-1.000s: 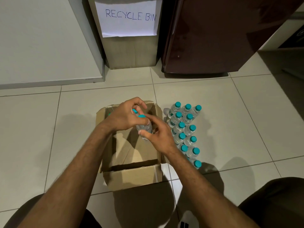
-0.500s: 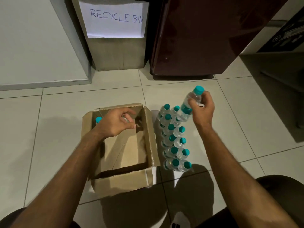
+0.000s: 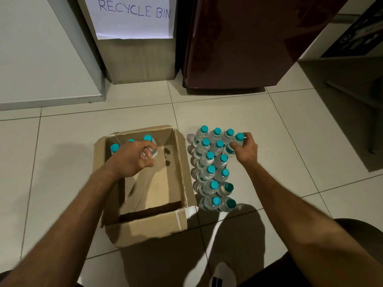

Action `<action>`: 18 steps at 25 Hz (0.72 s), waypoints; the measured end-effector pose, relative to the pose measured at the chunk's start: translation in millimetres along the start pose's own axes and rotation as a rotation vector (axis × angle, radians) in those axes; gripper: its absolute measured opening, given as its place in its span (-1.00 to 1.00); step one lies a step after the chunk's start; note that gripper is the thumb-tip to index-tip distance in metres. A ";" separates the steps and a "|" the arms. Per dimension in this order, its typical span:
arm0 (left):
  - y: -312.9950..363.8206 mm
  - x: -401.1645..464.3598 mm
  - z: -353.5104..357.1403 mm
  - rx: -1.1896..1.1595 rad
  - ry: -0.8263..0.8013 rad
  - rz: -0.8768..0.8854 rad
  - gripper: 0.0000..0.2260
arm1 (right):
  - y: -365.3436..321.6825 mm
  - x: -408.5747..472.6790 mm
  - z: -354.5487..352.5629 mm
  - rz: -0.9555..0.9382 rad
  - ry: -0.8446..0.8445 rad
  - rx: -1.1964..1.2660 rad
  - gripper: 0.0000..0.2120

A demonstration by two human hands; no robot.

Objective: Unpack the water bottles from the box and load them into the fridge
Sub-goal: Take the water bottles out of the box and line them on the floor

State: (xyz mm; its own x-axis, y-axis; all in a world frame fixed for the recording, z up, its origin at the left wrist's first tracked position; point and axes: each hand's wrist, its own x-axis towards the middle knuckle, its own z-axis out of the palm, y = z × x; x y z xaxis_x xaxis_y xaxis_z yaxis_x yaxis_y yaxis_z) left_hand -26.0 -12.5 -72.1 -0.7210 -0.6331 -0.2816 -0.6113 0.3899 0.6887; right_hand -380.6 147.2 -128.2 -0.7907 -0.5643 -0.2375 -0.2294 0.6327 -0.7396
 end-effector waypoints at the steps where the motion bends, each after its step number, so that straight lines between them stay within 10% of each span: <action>1: -1.4 0.6 0.4 0.014 -0.006 -0.006 -0.60 | 2.8 0.9 2.4 0.020 -0.014 -0.006 -0.58; 12: -33.7 -5.4 1.5 0.316 0.286 -0.296 -0.55 | 17.8 -0.3 23.8 0.142 -0.107 0.001 -0.63; 18: -52.2 -1.7 12.0 0.305 0.183 -0.414 -0.31 | 19.9 3.0 25.6 0.119 -0.147 -0.035 -0.61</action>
State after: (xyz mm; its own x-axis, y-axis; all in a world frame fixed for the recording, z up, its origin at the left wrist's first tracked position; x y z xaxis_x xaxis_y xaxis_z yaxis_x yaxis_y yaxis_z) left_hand 3.2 -23.7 -115.6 -0.3480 -0.8703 -0.3486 -0.9187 0.2425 0.3118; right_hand -373.0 144.5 -159.7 -0.7228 -0.5541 -0.4128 -0.1614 0.7163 -0.6789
